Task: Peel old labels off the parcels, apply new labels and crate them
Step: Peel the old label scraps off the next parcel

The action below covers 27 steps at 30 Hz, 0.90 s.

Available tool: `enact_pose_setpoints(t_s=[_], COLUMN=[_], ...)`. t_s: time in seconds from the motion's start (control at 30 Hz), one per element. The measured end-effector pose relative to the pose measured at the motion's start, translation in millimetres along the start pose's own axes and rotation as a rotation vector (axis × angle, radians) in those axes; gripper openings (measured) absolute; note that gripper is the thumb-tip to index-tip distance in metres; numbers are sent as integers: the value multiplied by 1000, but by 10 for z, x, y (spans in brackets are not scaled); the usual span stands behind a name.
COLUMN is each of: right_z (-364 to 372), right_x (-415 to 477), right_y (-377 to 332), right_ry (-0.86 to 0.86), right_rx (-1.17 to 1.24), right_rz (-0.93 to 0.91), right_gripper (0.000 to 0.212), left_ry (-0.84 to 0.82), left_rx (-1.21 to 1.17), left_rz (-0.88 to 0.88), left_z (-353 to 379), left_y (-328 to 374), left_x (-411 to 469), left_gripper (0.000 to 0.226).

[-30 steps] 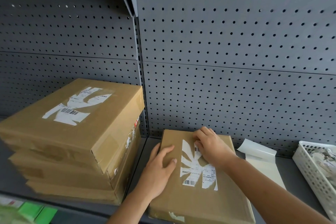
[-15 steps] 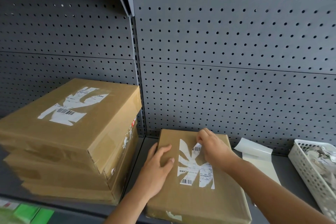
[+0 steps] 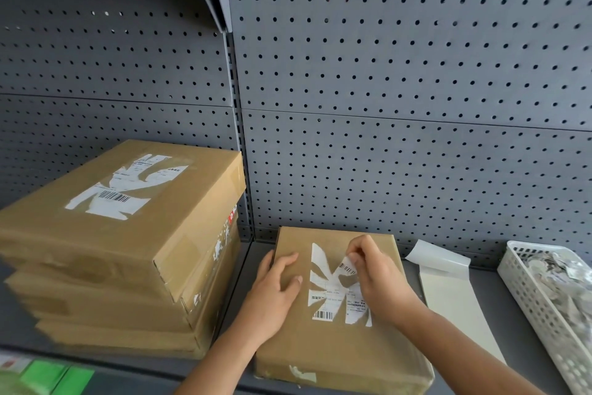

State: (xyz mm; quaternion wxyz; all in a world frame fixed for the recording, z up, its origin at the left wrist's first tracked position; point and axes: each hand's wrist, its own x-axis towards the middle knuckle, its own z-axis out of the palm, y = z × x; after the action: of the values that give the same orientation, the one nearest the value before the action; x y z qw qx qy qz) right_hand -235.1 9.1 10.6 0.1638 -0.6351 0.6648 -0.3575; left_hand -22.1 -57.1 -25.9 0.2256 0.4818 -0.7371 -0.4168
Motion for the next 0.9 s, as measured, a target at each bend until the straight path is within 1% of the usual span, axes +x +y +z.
enact_pose_setpoints(t_s=[0.13,0.27,0.37,0.47,0.57,0.67,0.77,0.87,0.9], right_z=[-41,-121,-162,-189,-295,-477,-570,-489,-439], right_x=[-138,-234,-268,-333,-363,-297,-271,-313,-329], right_y=[-102,-138,-91,-64,-115,-131,-102,-73,-68], right_ry=[57,150,166,184,269,330,264,50,-28], right_rx=[130,244,338,406,457,575,639,600,556], right_rz=[13,38,92,123,121,164,253,254,238], right_gripper=[15,18,17,20,20,19,19,16,19], left_ry=[-4,-12,-15,-18,-20,-19,-17,-17,-16], left_rx=[5,-5,-5,-3,8,7,0,-6,-5], left_rz=[0,0,0,-2,5,12,16,16,16], left_z=[-9,-23,-28,-28,-32,-36,-27,-22,-22], left_y=[16,25,31,49,54,41,30,28,26], left_x=[-13,-29,-33,-40,-47,-51,-51,-38,-33], left_gripper=[42,42,42,43,43,43,43,42,42])
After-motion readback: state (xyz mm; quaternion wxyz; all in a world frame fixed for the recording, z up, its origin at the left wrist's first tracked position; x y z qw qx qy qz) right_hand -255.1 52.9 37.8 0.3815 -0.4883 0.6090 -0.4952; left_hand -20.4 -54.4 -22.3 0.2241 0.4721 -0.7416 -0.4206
